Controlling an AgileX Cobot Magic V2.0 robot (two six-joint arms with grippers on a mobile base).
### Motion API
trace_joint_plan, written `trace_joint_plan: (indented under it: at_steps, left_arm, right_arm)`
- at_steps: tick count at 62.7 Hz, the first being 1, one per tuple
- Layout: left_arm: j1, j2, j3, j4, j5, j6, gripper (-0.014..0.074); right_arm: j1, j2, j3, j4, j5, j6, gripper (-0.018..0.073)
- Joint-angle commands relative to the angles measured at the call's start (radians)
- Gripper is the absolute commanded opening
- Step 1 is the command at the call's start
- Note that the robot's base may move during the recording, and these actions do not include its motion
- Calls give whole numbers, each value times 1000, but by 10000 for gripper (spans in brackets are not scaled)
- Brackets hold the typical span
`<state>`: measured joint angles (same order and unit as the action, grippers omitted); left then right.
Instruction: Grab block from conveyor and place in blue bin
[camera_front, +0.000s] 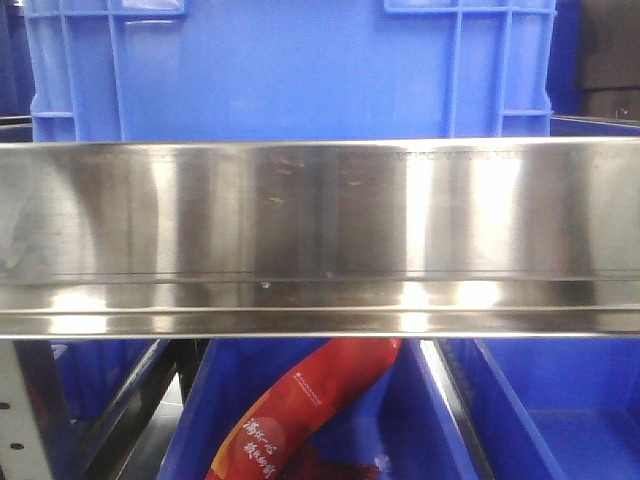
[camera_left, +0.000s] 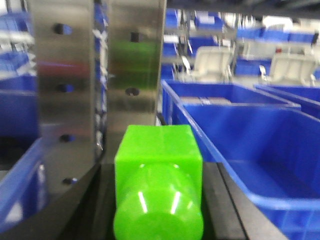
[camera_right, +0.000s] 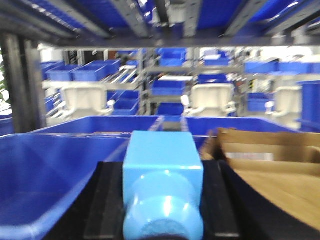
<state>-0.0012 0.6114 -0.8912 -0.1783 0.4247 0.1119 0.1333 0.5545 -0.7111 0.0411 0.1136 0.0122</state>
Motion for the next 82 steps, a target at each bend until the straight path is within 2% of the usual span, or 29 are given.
trace_joint_plan:
  at_steps: [1, 8, 18, 27, 35, 41, 46, 53, 57, 60, 63, 66, 68, 70, 73, 77, 82]
  left_arm:
    - [-38, 109, -93, -43, 10, 27, -111]
    - [-132, 208, -176, -45, 10, 35, -111]
    - [-313, 338, -243, -45, -28, 35, -111]
    - [-458, 456, -255, -45, -205, 35, -111]
    - [-540, 560, -259, -47, -382, 35, -111]
    - [-565, 626, -259, -47, -453, 35, -111]
    - [-569, 670, -259, -47, -454, 35, -108]
    - [-569, 702, -259, -47, -417, 35, 8]
    - [-569, 708, -259, -47, -397, 35, 126]
    - [-569, 708, -259, -47, -386, 35, 232]
    - [-569, 708, -259, -47, -386, 35, 302]
    - [-569, 708, -259, -47, -386, 35, 375]
    - [-569, 708, -259, -47, -386, 35, 395]
    - [-569, 708, -259, -47, -386, 35, 394]
    - [-569, 708, -259, -47, -386, 35, 380]
    - [-569, 708, -259, -47, -386, 35, 348]
    - [-569, 699, -261, -47, -386, 35, 245]
  right_arm:
    - [50, 90, -64, -5, -36, -4, -162]
    - [130, 194, -131, -5, -69, -4, -162]
    - [257, 360, -223, -5, -131, -4, -162]
    - [376, 516, -315, -5, -133, -4, -162]
    - [430, 631, -359, -5, -145, -4, -162]
    - [438, 692, -374, -5, -150, -4, -162]
    - [438, 730, -381, -5, -146, -4, -160]
    - [438, 747, -381, -5, -126, -4, -83]
    - [438, 747, -381, -5, -114, -4, 27]
    - [438, 747, -381, -5, -114, -4, 159]
    - [438, 747, -381, -5, -106, -4, 267]
    - [438, 747, -381, -5, -102, -4, 415]
    - [438, 747, -381, -5, -94, -4, 480]
    - [438, 747, -381, -5, -79, -4, 537]
    - [438, 747, -381, -5, -61, -4, 553]
    - [438, 747, -381, -5, -49, -4, 547]
    - [438, 731, -383, -5, -45, -4, 500]
